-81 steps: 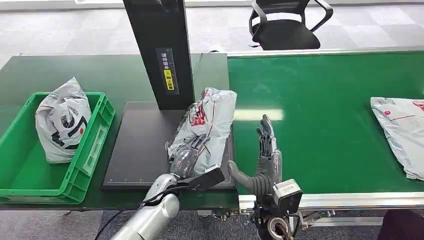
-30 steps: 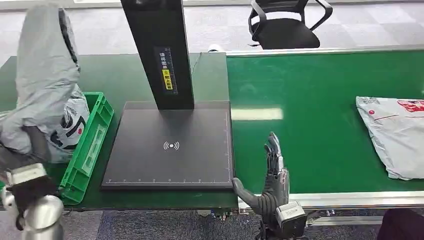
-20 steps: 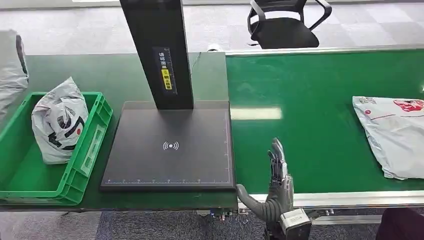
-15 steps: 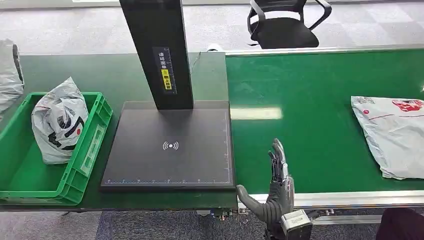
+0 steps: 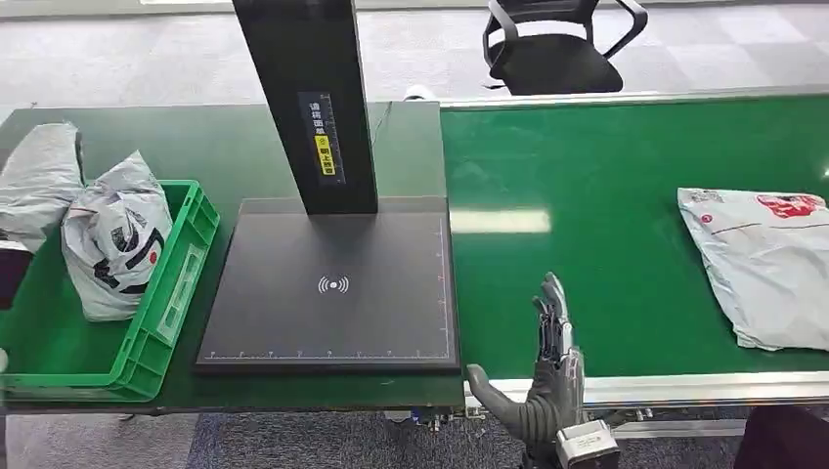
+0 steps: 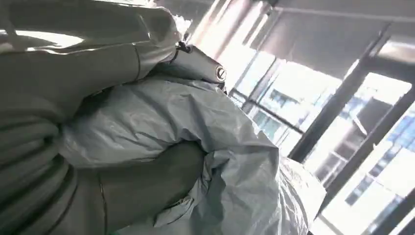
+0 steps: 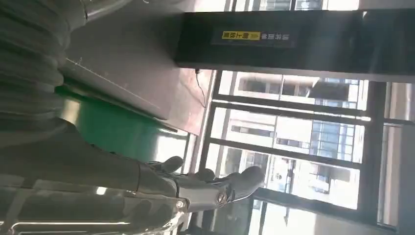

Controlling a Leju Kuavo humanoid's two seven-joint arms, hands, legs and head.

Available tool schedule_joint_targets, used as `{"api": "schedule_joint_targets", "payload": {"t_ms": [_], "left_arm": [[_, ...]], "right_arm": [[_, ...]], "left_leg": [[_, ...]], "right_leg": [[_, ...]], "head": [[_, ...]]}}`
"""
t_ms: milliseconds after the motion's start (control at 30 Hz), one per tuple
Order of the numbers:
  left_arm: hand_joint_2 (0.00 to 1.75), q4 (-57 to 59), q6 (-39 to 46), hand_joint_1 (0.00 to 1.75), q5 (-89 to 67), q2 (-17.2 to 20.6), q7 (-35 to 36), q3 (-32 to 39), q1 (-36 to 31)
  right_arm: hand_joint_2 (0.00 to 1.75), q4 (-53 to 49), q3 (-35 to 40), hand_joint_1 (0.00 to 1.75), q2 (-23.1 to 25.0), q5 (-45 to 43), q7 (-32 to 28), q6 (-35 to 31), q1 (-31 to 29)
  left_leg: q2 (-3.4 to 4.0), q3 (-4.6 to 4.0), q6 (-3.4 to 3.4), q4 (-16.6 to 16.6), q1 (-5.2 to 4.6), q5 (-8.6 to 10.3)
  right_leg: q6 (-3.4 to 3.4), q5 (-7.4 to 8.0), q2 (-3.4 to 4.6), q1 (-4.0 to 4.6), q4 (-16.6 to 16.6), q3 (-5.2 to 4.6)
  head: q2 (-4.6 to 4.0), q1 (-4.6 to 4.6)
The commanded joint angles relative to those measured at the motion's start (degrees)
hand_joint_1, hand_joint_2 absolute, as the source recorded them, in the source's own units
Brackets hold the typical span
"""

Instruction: Moved the parcel from conveyor to table for the left to box.

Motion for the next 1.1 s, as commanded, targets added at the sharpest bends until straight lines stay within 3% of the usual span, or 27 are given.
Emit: {"api": "schedule_joint_targets", "payload": {"t_ms": [33, 67, 100, 233, 500, 700, 1000, 1100], "left_arm": [[1.75, 6.5, -1.1, 1.45, -4.5, -6.0, 3.8, -6.5, -3.9], [1.75, 6.5, -1.0, 0.89, -4.9, -6.1, 4.2, -6.7, -3.5], [1.75, 6.1, -0.8, 0.0, -4.6, -5.9, 4.2, -6.5, -2.8], [1.75, 2.4, -2.1, 0.0, -0.2, -5.1, 1.8, -4.0, 0.4], [1.75, -21.5, 1.7, 0.0, 9.9, -11.1, -5.1, -0.4, 14.6], [1.75, -28.1, 3.0, 0.0, 11.6, -13.0, -6.1, -0.8, 19.3], [1.75, -51.8, 9.5, 0.0, 13.4, -23.1, -12.0, -6.5, 36.4], [1.75, -54.5, 10.5, 0.0, 12.8, -24.2, -12.5, -10.9, 39.9]], "right_arm": [[1.75, 0.4, 0.0, 0.0, -1.6, 0.0, 0.1, 0.4, 0.1], [1.75, 0.4, 0.0, 0.0, -1.5, 0.0, 0.2, 0.6, 0.0], [1.75, 0.4, -0.2, 0.0, -1.3, 0.2, 0.3, 0.8, -0.1], [1.75, 0.9, -0.8, 0.0, -1.0, 0.6, 0.3, 1.1, -0.5], [1.75, 1.6, -0.1, 0.0, -1.6, 0.4, 0.1, -0.6, 0.2], [1.75, 1.1, 0.1, 0.0, -1.8, 0.1, 0.0, -1.4, 0.5], [1.75, -0.1, 0.2, 0.0, -1.8, 0.1, 0.6, -2.7, 1.6], [1.75, 0.0, 0.1, 0.0, -2.0, -0.1, 0.2, -3.1, 2.0]], "left_leg": [[-0.39, 0.02, 0.14, -0.1, -0.06, 0.09], [-0.58, 0.09, 0.22, -0.2, -0.05, 0.14], [-0.44, 0.04, 0.16, -0.1, -0.06, 0.1], [-0.07, 0.04, 0.13, -0.1, -0.04, 0.03], [-0.06, 0.09, 0.2, -0.1, -0.04, -0.01], [-0.09, 0.06, 0.15, -0.1, -0.04, -0.05], [0.02, 0.08, 0.21, -0.1, -0.08, -0.12], [0.0, 0.06, 0.2, -0.1, -0.08, -0.18]], "right_leg": [[-0.1, -0.04, -0.39, -0.03, -0.1, 0.15], [-0.18, -0.02, -0.56, 0.01, -0.2, 0.28], [-0.13, -0.01, -0.4, -0.02, -0.1, 0.17], [-0.11, 0.02, -0.08, -0.01, -0.1, 0.1], [-0.13, 0.02, -0.08, 0.0, -0.2, 0.16], [-0.14, -0.01, -0.12, 0.0, -0.1, 0.1], [-0.1, -0.03, -0.04, -0.04, -0.2, 0.14], [-0.1, -0.05, -0.06, -0.05, -0.1, 0.12]], "head": [[0.0, 0.0], [0.0, 0.0], [0.0, 0.0], [0.0, -0.02], [0.0, -0.02], [0.0, 0.0], [0.0, 0.0], [0.0, 0.0]]}}
